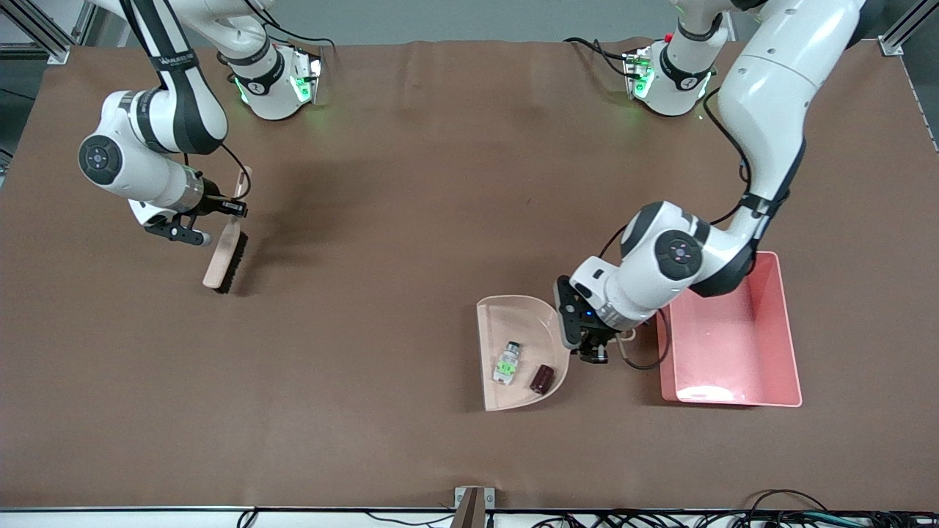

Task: Clean e-waste and dump in bin
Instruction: 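Draw the brush back with the right gripper while the left gripper lifts the dustpan, then carry the dustpan over the pink bin with the left gripper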

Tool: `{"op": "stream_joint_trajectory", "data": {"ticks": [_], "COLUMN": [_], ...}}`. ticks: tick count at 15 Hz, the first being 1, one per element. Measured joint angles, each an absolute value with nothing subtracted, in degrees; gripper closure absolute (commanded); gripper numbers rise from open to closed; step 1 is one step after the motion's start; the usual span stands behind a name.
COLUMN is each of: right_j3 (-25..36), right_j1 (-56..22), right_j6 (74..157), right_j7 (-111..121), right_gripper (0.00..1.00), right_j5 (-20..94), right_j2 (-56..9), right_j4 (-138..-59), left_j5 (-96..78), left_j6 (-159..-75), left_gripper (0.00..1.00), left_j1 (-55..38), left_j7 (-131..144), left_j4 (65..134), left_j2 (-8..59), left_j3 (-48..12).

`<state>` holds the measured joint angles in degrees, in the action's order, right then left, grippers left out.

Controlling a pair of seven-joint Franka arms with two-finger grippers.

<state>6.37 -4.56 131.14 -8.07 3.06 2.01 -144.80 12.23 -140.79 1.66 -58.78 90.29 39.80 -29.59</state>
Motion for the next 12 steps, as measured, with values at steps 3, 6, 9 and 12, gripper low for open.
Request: {"op": "stream_joint_trajectory", "data": {"ticks": [3,6,9,12], "right_j3": [6.29,6.26,6.25,6.19], "right_j1": [-3.24,-0.38,1.16,1.21], "right_j6": [137.08,141.58,143.7,143.83], "right_j7": [-0.16,5.56,6.86,6.84], "right_gripper": [1.0,1.0,1.0,0.99], "right_j5": [2.55,2.3,2.23,2.24], "right_j2": [1.17,-1.53,-4.11,-4.88], "right_j4": [-146.73,-147.18,-147.19,-147.18], "left_j5": [12.23,12.24,12.24,12.24], "left_j6": [-140.64,-140.28,-139.17,-136.77], "left_gripper": [0.99,0.99,0.99,0.99], "left_j1": [9.02,13.26,14.87,16.73], "left_j7": [-61.82,-63.04,-63.06,-63.06], "left_j4": [90.26,90.24,90.24,90.24], "left_j2": [38.92,37.5,35.58,33.56], "left_j3": [-34.0,-35.72,-35.81,-35.82]}}
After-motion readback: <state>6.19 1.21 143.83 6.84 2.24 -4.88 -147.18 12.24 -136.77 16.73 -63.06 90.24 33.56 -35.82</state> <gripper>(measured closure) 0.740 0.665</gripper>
